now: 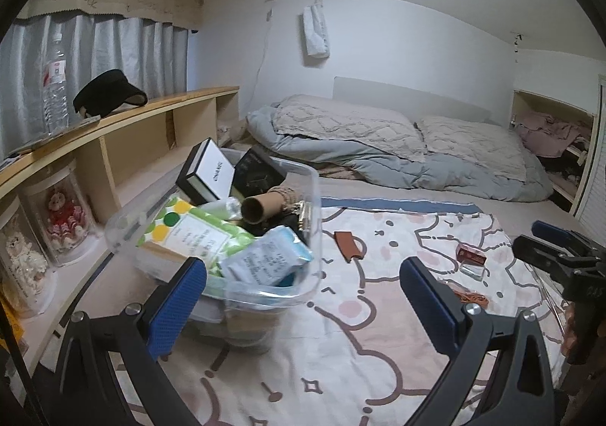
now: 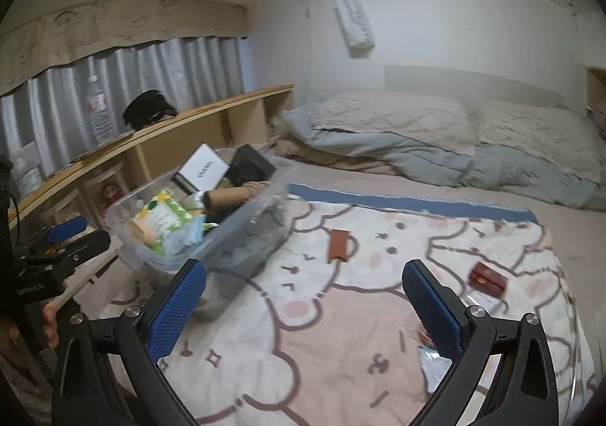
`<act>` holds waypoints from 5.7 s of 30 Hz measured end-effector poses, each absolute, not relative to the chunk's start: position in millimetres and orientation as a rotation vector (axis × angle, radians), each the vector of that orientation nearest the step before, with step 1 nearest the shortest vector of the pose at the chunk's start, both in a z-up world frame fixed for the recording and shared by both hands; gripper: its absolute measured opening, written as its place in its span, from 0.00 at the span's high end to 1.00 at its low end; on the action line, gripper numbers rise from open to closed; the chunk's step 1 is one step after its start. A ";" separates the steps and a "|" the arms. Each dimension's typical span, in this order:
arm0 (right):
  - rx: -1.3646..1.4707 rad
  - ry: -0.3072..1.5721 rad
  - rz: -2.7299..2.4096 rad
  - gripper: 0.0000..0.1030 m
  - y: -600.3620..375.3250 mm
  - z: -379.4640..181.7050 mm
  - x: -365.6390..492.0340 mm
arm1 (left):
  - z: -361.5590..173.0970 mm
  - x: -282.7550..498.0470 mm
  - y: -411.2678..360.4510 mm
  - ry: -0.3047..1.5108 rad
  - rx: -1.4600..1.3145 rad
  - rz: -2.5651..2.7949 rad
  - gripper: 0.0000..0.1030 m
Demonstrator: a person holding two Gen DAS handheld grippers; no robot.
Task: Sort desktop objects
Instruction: 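Move both tools back toward the items on the duvet, then grasp the white packet under the orange cable bag with the right tool, then set the white packet down in front of the left tool with the right tool, then grasp the orange cable bag with the right tool while the left tool lowers over the white packet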
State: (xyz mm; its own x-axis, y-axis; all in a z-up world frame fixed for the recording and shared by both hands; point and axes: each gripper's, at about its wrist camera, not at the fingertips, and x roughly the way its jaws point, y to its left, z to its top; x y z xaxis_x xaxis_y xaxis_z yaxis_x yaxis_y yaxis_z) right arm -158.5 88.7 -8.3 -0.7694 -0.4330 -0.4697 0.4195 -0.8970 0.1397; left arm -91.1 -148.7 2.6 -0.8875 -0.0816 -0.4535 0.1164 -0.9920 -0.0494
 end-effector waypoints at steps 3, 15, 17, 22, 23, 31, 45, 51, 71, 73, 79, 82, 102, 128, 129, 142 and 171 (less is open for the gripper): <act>0.708 -0.049 -2.636 0.00 108.1 -13.7 -155.1 | -1.0 -93.8 -139.4 0.114 0.710 -2.964 0.00; 0.726 -0.068 -2.782 0.00 173.4 -32.5 -146.1 | -7.3 -98.5 -112.6 0.172 0.666 -2.995 0.00; 0.721 -0.065 -2.799 0.00 180.2 -34.5 -145.3 | -8.4 -99.8 -108.3 0.173 0.663 -3.000 0.00; 0.722 -0.089 -2.835 0.00 195.7 -40.6 -146.7 | -15.0 -105.8 -99.4 0.187 0.669 -3.015 0.00; 0.723 -0.093 -2.840 0.00 197.8 -41.9 -146.9 | -16.8 -107.2 -97.7 0.192 0.671 -3.020 0.00; 0.777 -0.058 -2.883 0.00 209.9 -64.0 -158.4 | -29.4 -110.3 -81.1 0.160 0.615 -3.065 0.00; 1.026 -0.166 -2.863 0.10 233.2 -141.4 -194.0 | -81.0 -123.1 -56.4 0.144 0.637 -3.116 0.00; 1.215 -0.251 -2.778 0.41 235.7 -188.9 -218.0 | -122.1 -140.8 -53.3 0.192 0.799 -3.081 0.00; 1.380 0.025 -2.607 0.50 188.8 -247.6 -260.6 | -217.8 -171.7 -42.9 0.368 1.161 -3.069 0.00; 1.370 0.034 -2.570 0.50 182.3 -246.4 -258.7 | -217.6 -171.3 -43.7 0.375 1.156 -3.072 0.00; 1.328 0.186 -2.498 0.50 149.8 -242.3 -245.7 | -213.3 -167.6 -49.0 0.377 1.115 -3.072 0.00; 1.291 0.258 -2.488 0.54 139.0 -240.1 -240.2 | -209.9 -165.6 -53.0 0.356 1.083 -3.071 0.00; 1.141 0.340 -2.127 0.24 55.2 -220.5 -184.8 | -194.6 -159.8 -96.9 0.436 0.983 -3.061 0.00; 1.308 0.075 -2.370 0.21 125.7 -233.6 -194.4 | -233.0 -191.7 -50.5 0.830 1.630 -3.182 0.00; 1.312 0.056 -2.369 0.21 128.4 -233.8 -196.1 | -231.6 -188.7 -48.8 0.789 1.624 -3.180 0.00; 1.369 -0.150 -2.466 0.21 173.4 -234.5 -203.2 | -240.7 -188.6 -15.3 0.288 1.632 -3.106 0.00; 1.582 -0.486 -2.530 0.20 137.4 -225.9 -314.5 | -248.2 -189.2 7.6 0.175 1.582 -3.081 0.00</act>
